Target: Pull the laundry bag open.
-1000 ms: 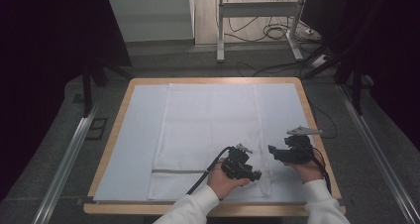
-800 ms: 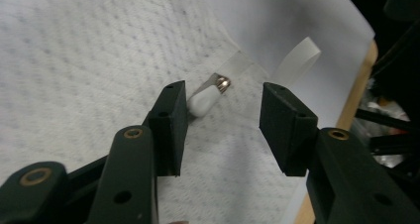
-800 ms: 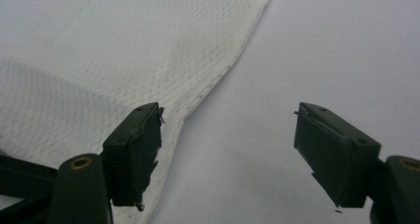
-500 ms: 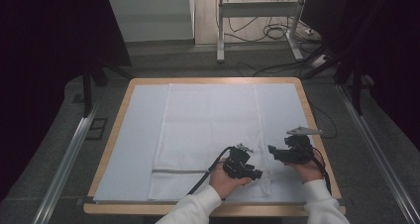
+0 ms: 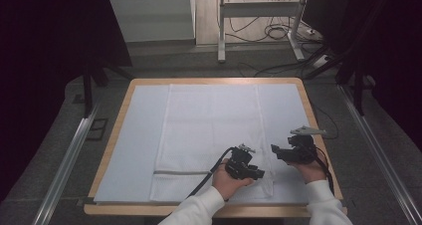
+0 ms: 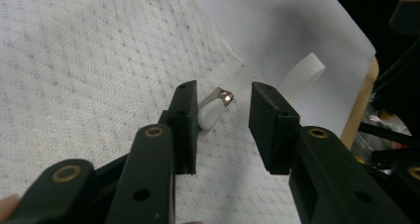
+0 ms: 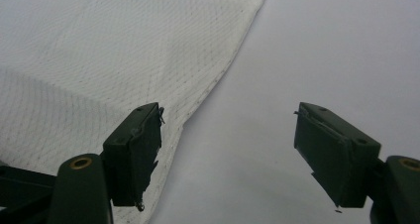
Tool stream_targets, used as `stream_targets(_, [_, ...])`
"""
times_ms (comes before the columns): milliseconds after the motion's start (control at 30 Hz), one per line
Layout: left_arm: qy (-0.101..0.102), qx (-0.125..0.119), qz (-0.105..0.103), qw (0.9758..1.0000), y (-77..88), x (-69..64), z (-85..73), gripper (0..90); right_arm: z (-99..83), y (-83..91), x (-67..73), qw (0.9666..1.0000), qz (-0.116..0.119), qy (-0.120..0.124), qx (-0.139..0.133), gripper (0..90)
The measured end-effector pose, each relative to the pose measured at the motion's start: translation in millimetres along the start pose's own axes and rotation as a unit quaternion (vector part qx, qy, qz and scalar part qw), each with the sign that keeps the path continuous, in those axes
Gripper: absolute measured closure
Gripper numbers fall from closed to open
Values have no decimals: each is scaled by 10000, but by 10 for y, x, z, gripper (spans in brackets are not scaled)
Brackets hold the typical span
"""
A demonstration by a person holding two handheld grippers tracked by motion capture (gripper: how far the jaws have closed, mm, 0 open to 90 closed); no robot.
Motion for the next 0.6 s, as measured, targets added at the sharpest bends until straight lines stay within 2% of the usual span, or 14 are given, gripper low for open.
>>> stream_targets(333, [-111,-52,229,9997,-58,2,-23,688,13,15,-30,10000,-36,-28,-30,260])
stream_targets(400, [-227,-45,299,9993,-62,-11,-27,695,15,19,-39,10000,-53,-43,-32,261])
stream_targets(467, [-248,-55,318,9992,-62,-9,-28,701,15,21,-41,10000,-55,-51,-36,262])
stream_targets(600, [-248,-89,376,9989,-61,9,-30,761,20,32,-56,9999,-78,-56,-55,263])
Point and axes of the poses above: each handheld gripper's, and its own axes: y roughly backward along the jaws, z roughly out of its top, x roughly to its left, the point moved 7 cm from there along -y, roughly forward along the jaws, and after that the axes turned 13 degrees about -x, right-handed, at the moved point
